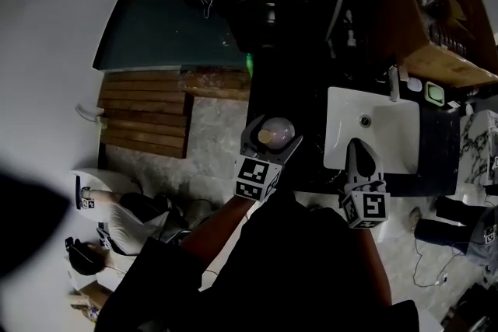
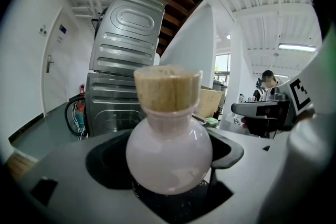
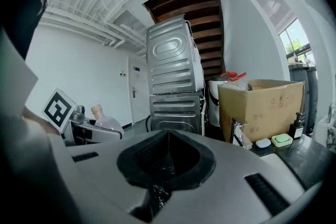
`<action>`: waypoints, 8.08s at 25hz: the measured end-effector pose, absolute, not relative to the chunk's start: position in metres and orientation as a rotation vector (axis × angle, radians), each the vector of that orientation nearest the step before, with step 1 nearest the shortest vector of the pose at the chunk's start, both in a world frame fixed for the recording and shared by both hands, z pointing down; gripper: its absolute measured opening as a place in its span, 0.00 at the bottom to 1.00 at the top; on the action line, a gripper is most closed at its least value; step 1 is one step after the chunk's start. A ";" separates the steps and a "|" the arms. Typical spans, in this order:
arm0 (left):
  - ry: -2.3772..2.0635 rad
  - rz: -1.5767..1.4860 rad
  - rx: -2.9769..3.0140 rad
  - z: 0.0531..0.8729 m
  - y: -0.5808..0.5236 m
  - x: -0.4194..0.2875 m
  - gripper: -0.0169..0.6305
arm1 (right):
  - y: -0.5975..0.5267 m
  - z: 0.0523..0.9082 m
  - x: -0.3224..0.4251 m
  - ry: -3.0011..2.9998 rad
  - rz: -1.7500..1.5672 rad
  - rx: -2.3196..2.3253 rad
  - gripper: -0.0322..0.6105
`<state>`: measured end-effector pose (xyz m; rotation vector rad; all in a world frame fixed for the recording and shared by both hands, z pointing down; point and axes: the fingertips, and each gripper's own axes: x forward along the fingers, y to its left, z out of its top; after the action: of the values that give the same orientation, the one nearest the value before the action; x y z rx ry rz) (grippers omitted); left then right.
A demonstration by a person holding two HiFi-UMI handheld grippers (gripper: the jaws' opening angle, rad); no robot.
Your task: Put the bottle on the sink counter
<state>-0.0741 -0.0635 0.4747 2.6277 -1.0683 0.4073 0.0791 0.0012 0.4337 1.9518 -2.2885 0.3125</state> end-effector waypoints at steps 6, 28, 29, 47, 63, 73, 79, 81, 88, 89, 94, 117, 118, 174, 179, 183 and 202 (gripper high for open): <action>-1.063 0.421 2.639 0.478 -0.071 -0.081 0.65 | -0.007 0.433 0.073 -2.302 0.305 1.934 0.11; -1.251 0.464 2.560 0.499 -0.146 -0.092 0.65 | -0.084 0.445 0.068 -2.421 0.313 1.824 0.11; -1.253 0.465 2.559 0.499 -0.152 -0.092 0.65 | -0.088 0.445 0.069 -2.421 0.314 1.828 0.11; -1.264 0.508 2.516 0.529 -0.218 -0.078 0.65 | -0.155 0.459 0.063 -2.475 0.343 1.730 0.11; -1.298 0.560 2.452 0.569 -0.269 -0.072 0.65 | -0.198 0.477 0.034 -2.504 0.269 1.576 0.11; -1.339 0.582 2.408 0.589 -0.302 -0.072 0.65 | -0.214 0.504 0.026 -2.495 0.318 1.520 0.11; -1.358 0.589 2.379 0.605 -0.321 -0.069 0.65 | -0.236 0.522 0.028 -2.485 0.370 1.514 0.11; -1.368 0.596 2.368 0.613 -0.324 -0.069 0.65 | -0.244 0.525 0.029 -2.483 0.363 1.522 0.11; -1.401 0.605 2.329 0.629 -0.336 -0.078 0.65 | -0.257 0.532 0.029 -2.470 0.377 1.494 0.11; -1.404 0.607 2.324 0.631 -0.337 -0.078 0.65 | -0.258 0.533 0.028 -2.471 0.371 1.491 0.11; -1.420 0.632 2.288 0.645 -0.345 -0.080 0.65 | -0.268 0.529 0.025 -2.496 0.313 1.484 0.11; -1.441 0.780 2.271 0.674 -0.347 -0.077 0.65 | -0.243 0.539 0.044 -2.491 0.372 1.495 0.11; -1.439 0.788 2.267 0.675 -0.346 -0.077 0.65 | -0.243 0.538 0.045 -2.495 0.362 1.503 0.11; -1.431 0.438 2.303 0.551 -0.200 -0.086 0.65 | -0.121 0.502 0.063 -2.451 0.425 1.571 0.11; -1.422 0.392 2.352 0.526 -0.165 -0.082 0.65 | -0.104 0.473 0.057 -2.495 0.460 1.627 0.11; -1.405 0.309 2.360 0.504 -0.143 -0.082 0.65 | -0.093 0.457 0.056 -2.493 0.415 1.658 0.11; -1.439 0.152 2.484 0.430 -0.076 -0.109 0.17 | -0.029 0.411 0.035 -2.426 0.351 1.782 0.11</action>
<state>-0.1093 -0.0756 0.4304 2.4839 -1.4391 0.1522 0.0348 -0.0291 0.4107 1.7816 -2.4263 0.3509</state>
